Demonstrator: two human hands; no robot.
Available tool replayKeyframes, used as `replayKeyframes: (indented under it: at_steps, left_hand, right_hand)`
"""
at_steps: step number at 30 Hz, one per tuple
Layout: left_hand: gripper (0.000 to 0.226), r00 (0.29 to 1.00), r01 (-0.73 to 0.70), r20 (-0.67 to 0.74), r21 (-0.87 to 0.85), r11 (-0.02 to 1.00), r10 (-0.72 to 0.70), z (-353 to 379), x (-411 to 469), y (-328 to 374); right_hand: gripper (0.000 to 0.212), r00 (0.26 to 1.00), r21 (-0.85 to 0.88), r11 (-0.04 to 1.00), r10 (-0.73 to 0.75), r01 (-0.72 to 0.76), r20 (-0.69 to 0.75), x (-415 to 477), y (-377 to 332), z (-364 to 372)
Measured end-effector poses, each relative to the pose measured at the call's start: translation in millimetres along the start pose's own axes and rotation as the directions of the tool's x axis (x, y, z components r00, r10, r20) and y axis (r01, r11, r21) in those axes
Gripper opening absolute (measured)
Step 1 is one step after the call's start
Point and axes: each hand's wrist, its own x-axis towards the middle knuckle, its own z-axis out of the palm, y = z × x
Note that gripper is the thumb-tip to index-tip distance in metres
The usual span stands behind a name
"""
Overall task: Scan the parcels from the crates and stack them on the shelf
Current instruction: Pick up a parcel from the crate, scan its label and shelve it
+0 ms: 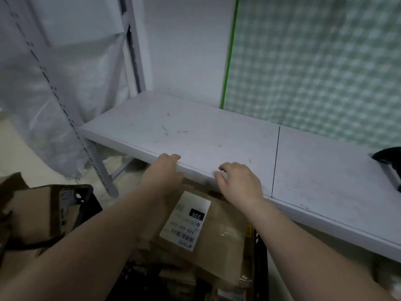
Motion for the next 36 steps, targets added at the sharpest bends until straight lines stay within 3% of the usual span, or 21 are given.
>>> replayKeyframes:
  at_steps: [5, 10, 14, 17, 24, 30, 33, 36]
  left_hand:
    - [0.054, 0.987, 0.134, 0.095, -0.008, 0.991, -0.133, -8, -51, -21]
    - [0.064, 0.945, 0.301, 0.160, -0.078, 0.951, -0.286, -7, -96, -42]
    - [0.060, 0.892, 0.425, 0.266, -0.214, 0.879, -0.366, -12, -119, -43]
    - [0.057, 0.881, 0.472, 0.280, -0.474, 0.743, -0.381, -16, -131, -41]
    - [0.037, 0.896, 0.396, 0.240, -0.813, 0.427, -0.373, -51, -145, -39]
    - [0.030, 0.917, 0.303, 0.272, -0.951, 0.066, -0.292, -88, -153, -28]
    - [0.022, 0.919, 0.258, 0.280, -0.960, -0.114, -0.279, -99, -157, -24]
    - [0.024, 0.931, 0.216, 0.267, -0.953, -0.214, -0.249, -108, -160, -19]
  right_hand:
    - [0.042, 0.986, -0.089, 0.989, 0.126, -0.116, 0.112, -54, -2, 5]
    - [0.063, 0.871, 0.006, 0.912, 0.390, -0.410, 0.299, -97, 0, 6]
    - [0.080, 0.751, 0.316, 0.706, 0.464, -0.634, 0.470, -119, -4, 8]
    - [0.084, 0.730, 0.524, 0.509, 0.487, -0.683, 0.479, -127, -3, 12]
    - [0.052, 0.798, 0.760, 0.331, 0.464, -0.560, 0.386, -124, -14, -26]
    - [0.063, 0.865, 0.913, 0.250, 0.469, -0.323, 0.178, -111, -29, -76]
    - [0.072, 0.848, 0.980, 0.094, 0.520, -0.177, 0.103, -100, -41, -95]
    - [0.084, 0.846, 0.970, -0.208, 0.489, -0.124, 0.213, -94, -64, -103]
